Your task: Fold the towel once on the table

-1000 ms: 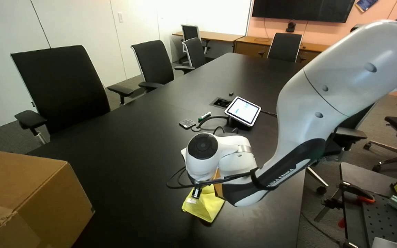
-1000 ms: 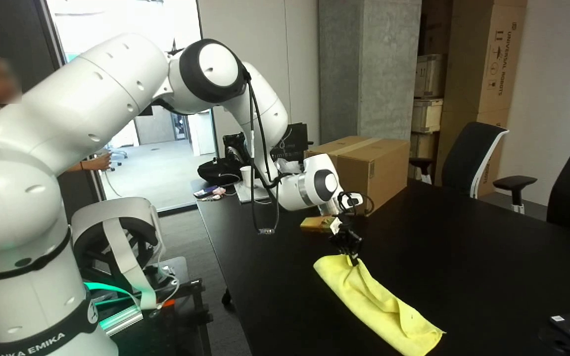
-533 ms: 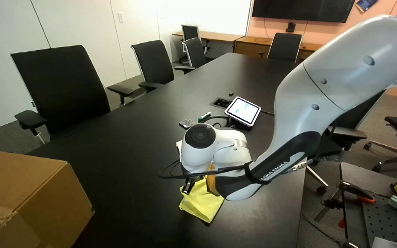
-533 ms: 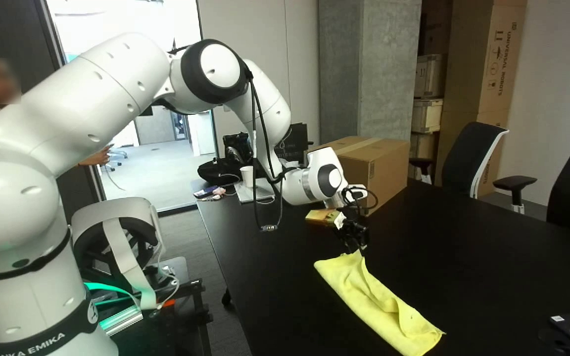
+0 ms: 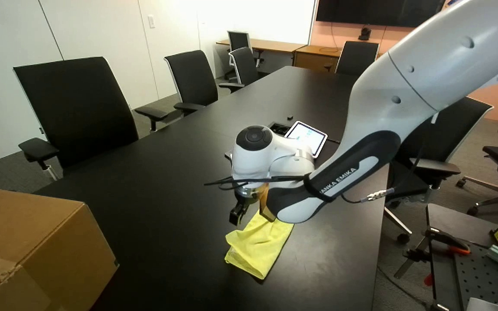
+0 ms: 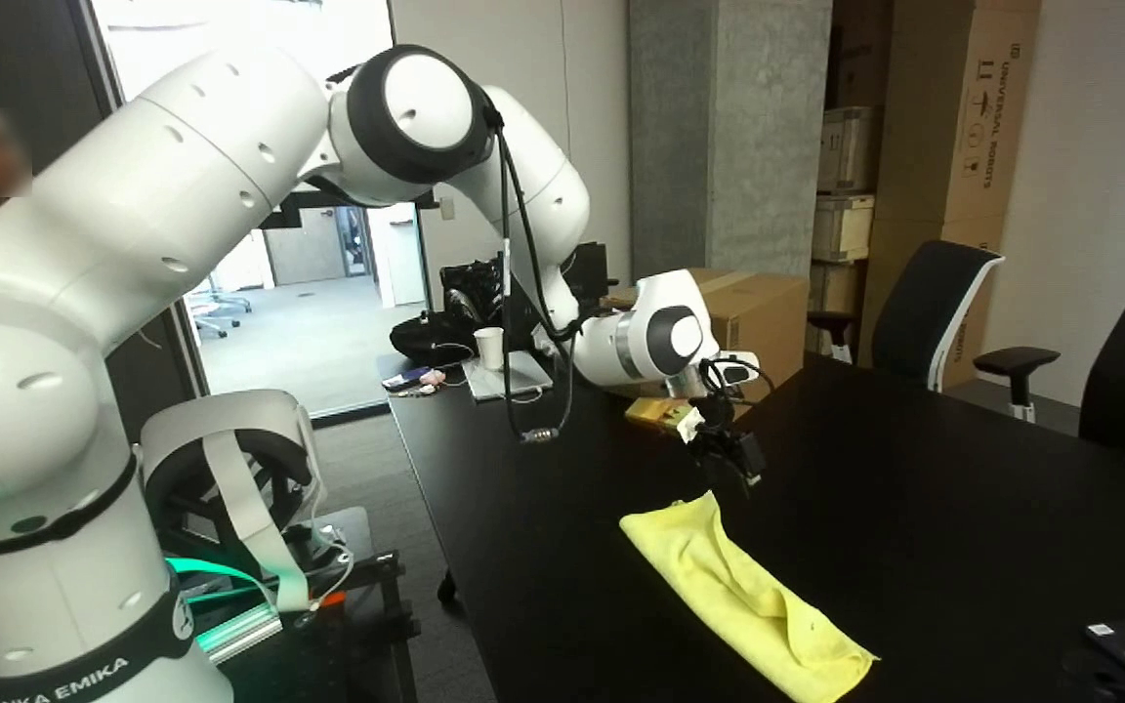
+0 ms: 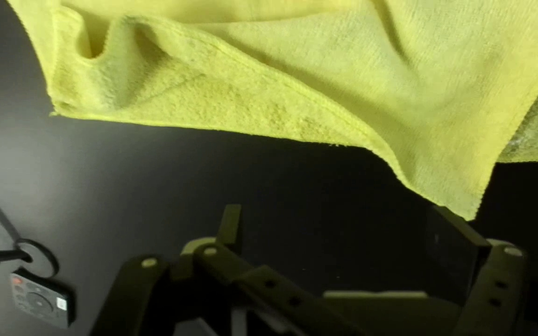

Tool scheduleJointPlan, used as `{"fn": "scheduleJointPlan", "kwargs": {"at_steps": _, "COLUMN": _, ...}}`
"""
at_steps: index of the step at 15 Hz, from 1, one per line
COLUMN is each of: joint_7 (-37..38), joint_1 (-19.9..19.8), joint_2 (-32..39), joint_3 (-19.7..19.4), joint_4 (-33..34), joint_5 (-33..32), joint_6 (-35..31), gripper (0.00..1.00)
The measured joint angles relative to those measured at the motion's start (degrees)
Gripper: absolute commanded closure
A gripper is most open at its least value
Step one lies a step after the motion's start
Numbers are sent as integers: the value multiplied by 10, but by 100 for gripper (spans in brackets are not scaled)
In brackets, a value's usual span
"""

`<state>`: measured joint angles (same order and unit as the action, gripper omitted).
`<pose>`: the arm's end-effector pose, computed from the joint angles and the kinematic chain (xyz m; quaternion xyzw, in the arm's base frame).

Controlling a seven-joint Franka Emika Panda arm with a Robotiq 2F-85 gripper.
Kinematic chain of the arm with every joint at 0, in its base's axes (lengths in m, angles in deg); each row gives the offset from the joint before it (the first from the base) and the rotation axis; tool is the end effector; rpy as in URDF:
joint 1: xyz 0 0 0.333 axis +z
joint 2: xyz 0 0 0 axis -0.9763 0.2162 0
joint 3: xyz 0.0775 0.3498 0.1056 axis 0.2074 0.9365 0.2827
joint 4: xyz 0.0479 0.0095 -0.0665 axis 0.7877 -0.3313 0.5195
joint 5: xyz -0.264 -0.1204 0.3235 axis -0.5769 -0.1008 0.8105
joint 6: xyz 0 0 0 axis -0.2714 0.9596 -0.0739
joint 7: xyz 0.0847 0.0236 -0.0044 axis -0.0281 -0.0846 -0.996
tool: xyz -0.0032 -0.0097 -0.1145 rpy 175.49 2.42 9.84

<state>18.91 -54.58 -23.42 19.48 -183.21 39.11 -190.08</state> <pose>0.7446 0.1571 0.1202 0.9843 0.0355 0.1102 0.1336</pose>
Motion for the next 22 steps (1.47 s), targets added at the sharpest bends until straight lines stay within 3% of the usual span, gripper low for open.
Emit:
{"fn": "scheduleJointPlan", "kwargs": {"at_steps": 2, "joint_7": -1, "joint_1": -15, "joint_2": -43, "joint_3": 0, "joint_4": -29, "joint_5": 2, "joint_6": 43, "gripper": 0}}
{"fn": "scheduleJointPlan", "kwargs": {"at_steps": 6, "joint_7": -1, "joint_1": -43, "joint_2": -160, "joint_3": 3, "joint_4": -110, "joint_5": 8, "joint_6": 193, "gripper": 0}}
{"fn": "scheduleJointPlan", "kwargs": {"at_steps": 10, "joint_7": -17, "joint_1": -85, "joint_2": -281, "joint_3": 30, "joint_4": -199, "joint_5": 9, "joint_6": 295, "gripper": 0}}
{"fn": "scheduleJointPlan", "kwargs": {"at_steps": 16, "joint_7": -51, "joint_1": -147, "joint_2": -472, "joint_3": 73, "joint_4": -332, "joint_5": 33, "joint_6": 358, "gripper": 0}}
{"fn": "scheduleJointPlan", "kwargs": {"at_steps": 22, "joint_7": -94, "joint_1": -186, "joint_2": -665, "joint_3": 96, "joint_4": -449, "joint_5": 58, "joint_6": 364, "gripper": 0}}
